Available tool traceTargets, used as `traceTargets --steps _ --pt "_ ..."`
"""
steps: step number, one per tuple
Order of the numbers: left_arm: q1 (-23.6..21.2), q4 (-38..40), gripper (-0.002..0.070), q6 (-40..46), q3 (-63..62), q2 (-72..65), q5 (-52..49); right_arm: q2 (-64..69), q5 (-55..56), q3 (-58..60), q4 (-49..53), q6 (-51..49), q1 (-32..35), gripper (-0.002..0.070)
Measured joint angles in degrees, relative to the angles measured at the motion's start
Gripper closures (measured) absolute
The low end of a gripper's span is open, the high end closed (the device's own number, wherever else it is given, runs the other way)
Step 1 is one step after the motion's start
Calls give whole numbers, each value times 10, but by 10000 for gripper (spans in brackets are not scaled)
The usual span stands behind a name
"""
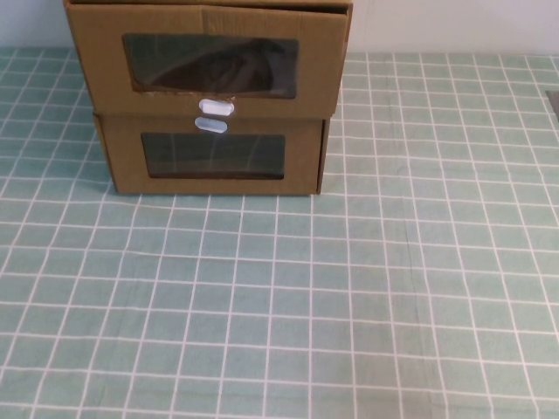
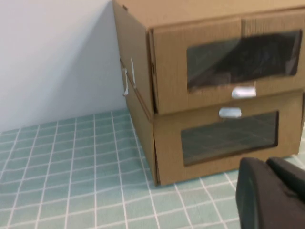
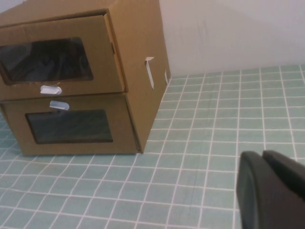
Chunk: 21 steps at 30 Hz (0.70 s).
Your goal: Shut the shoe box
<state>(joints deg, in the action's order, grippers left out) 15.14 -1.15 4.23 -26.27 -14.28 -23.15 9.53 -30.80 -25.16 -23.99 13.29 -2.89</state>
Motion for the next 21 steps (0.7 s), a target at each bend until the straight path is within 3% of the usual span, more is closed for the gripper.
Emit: traceTargets --steps 6,11,21 --pt "0 -5 680 0 177 98 117 0 0 0 0 0 0 689" --pt "0 -4 680 -6 255 145 145 0 0 0 0 0 0 689" --pt "0 0 680 -49 277 148 23 0 0 3 0 0 0 689"
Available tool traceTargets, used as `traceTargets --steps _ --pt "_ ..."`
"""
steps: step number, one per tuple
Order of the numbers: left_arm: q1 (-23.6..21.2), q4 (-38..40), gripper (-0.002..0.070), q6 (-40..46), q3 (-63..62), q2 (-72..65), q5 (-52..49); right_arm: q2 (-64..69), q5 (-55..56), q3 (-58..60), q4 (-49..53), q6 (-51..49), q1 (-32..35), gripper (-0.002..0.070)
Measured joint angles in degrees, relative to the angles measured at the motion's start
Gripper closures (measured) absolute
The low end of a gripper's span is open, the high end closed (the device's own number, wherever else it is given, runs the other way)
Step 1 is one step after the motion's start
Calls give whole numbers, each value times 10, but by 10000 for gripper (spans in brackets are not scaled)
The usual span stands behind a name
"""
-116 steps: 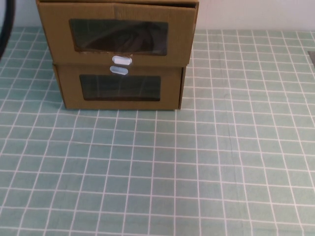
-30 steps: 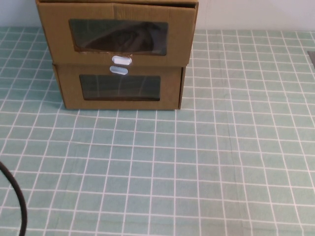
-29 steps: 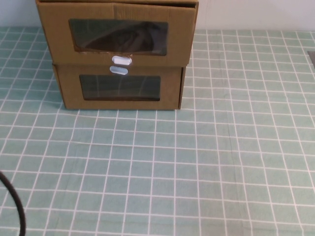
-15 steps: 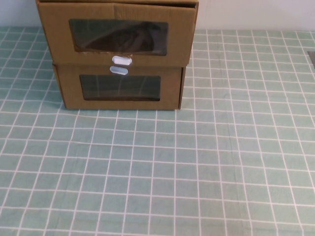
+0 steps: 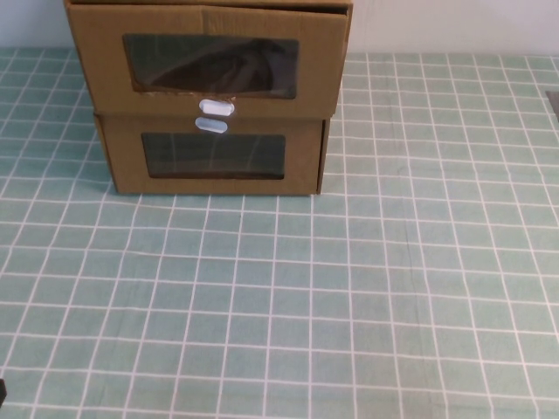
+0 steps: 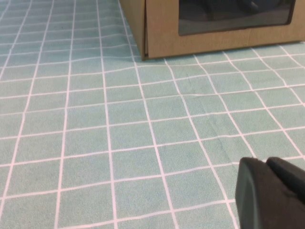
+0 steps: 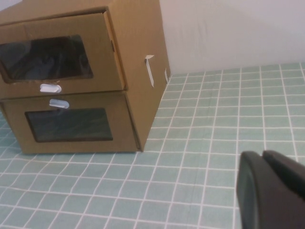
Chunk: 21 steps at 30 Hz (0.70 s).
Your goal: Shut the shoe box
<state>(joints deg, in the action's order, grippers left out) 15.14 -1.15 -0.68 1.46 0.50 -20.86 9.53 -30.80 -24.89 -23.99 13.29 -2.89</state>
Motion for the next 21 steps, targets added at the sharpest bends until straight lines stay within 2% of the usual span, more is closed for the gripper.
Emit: traceTargets --steps 7,11,16,21 --pt "-1 0 680 0 0 1 -2 0 0 0 0 0 0 689" --pt "-29 1 680 0 0 1 -2 0 0 0 0 0 0 689" --pt "-85 2 680 0 0 1 -2 0 0 0 0 0 0 689" --pt "-97 2 680 0 0 1 -2 0 0 0 0 0 0 689"
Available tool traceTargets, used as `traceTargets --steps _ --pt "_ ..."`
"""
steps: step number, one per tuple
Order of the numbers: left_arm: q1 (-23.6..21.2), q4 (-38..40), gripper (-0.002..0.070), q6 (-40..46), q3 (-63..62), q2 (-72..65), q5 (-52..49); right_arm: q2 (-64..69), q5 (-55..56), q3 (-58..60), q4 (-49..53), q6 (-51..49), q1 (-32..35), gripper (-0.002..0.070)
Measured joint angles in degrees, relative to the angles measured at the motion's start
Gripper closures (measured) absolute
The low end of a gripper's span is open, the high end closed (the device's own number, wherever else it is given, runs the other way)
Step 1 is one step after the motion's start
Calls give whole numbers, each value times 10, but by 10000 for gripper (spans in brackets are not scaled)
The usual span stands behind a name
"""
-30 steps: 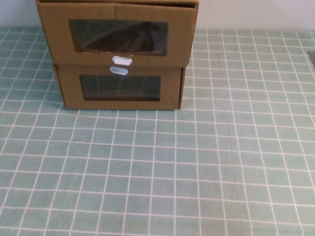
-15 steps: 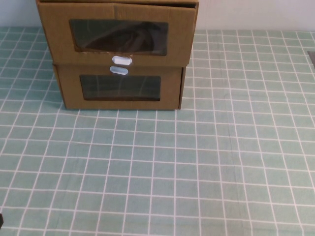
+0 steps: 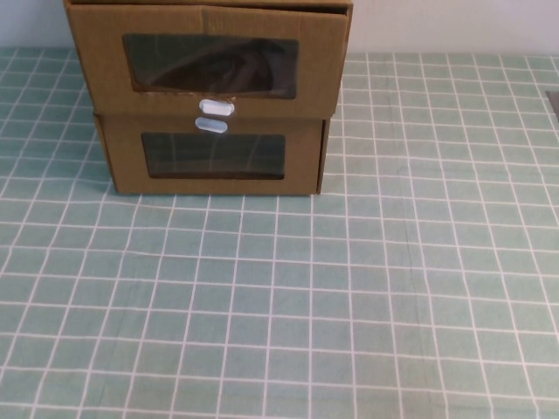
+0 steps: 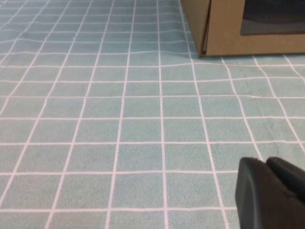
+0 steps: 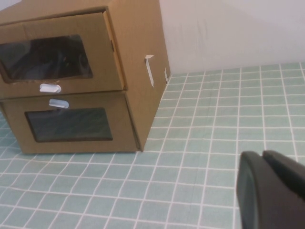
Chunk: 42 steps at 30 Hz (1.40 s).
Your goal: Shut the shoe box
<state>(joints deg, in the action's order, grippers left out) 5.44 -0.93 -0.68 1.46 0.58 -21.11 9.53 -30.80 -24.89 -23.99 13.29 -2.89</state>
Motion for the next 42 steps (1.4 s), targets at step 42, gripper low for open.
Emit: traceTargets --steps 42 --pt "0 0 680 0 0 1 -1 -100 112 265 206 -103 97 689"
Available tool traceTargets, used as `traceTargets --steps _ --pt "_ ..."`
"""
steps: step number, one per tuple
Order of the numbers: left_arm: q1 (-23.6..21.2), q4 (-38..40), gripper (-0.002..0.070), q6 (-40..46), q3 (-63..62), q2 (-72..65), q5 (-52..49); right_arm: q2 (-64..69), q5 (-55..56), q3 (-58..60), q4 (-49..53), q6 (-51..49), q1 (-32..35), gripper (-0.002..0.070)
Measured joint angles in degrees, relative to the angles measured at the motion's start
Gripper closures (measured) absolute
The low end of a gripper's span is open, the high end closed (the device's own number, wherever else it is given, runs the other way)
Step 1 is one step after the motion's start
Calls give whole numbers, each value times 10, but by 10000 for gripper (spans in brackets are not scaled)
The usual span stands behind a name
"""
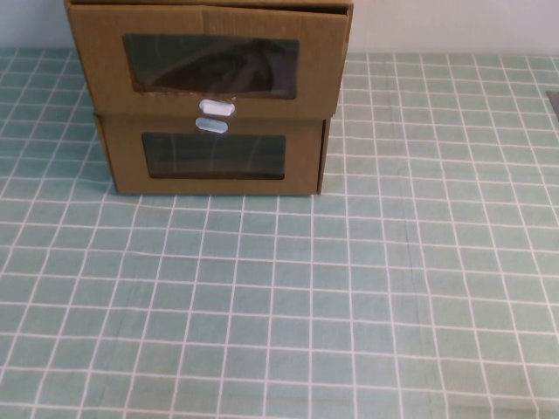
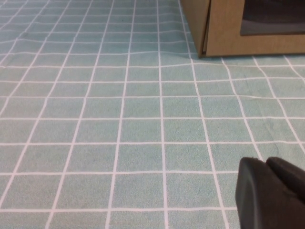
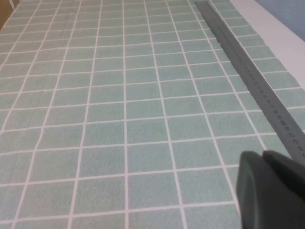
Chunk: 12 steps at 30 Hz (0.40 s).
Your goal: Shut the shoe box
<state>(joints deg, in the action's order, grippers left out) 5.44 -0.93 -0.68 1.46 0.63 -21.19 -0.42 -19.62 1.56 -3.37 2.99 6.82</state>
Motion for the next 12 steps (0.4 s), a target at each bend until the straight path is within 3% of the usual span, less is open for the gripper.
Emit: traceTargets --steps 12 --pt "0 0 680 0 0 0 0 0 -1 0 -1 0 0 689"
